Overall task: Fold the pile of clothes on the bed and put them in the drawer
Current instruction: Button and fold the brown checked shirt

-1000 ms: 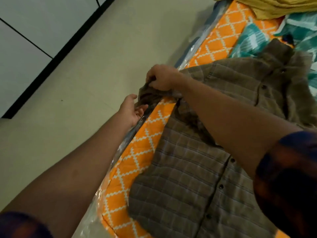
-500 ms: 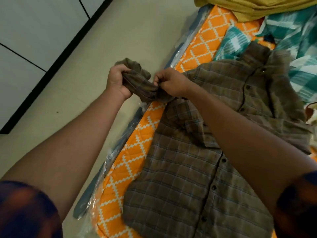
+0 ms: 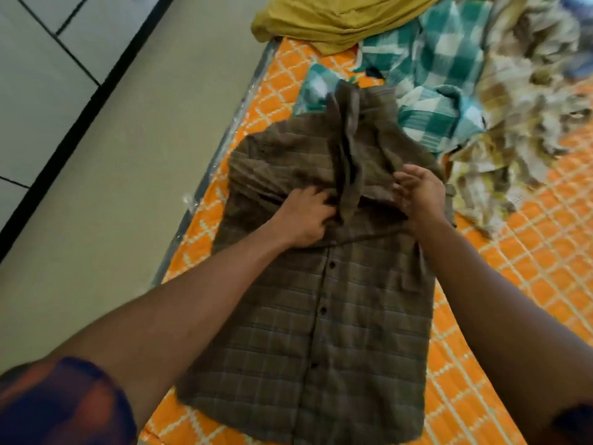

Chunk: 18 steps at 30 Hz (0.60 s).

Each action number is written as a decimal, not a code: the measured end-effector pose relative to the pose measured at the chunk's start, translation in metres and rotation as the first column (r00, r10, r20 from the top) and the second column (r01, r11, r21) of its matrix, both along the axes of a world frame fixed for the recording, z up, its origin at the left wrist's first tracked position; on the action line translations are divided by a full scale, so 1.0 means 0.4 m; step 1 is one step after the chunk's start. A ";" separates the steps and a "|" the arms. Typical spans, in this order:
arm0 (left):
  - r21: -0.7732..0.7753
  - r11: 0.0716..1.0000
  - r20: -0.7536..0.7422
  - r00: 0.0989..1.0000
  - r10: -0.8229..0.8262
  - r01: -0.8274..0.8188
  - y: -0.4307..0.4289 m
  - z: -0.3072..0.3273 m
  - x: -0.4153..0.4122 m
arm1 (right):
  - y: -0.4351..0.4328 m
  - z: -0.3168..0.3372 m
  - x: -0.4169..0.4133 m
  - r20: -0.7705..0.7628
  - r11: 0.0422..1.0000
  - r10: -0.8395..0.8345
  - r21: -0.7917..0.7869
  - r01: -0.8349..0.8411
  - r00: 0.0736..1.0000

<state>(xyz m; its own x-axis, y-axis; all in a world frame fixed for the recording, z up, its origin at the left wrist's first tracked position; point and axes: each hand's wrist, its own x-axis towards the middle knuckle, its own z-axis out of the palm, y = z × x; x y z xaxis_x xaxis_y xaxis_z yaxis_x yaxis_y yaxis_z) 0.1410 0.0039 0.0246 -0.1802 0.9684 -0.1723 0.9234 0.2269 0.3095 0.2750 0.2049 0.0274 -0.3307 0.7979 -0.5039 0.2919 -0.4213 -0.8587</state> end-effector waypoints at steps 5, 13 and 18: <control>-0.179 0.982 0.010 0.998 0.055 -0.053 -0.050 -0.104 0.115 | 0.039 -0.083 0.265 0.180 0.981 -0.193 0.046 0.187 0.965; 0.107 0.980 0.026 0.985 0.168 -0.170 0.026 -0.040 0.324 | 0.047 -0.176 0.368 0.181 0.981 -0.119 -0.128 0.144 0.976; -0.265 0.919 0.245 0.901 0.357 -0.292 0.067 -0.081 0.528 | 0.089 -0.156 0.331 0.264 0.991 0.092 -0.118 -0.063 0.960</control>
<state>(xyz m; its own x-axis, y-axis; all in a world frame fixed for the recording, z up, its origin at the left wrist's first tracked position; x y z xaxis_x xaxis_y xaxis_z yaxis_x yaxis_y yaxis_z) 0.3523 0.0306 -0.0078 -0.3903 0.7967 -0.4615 0.6668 0.5902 0.4549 0.4073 0.2406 -0.0348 -0.2304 0.7113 -0.6641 0.5403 -0.4741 -0.6952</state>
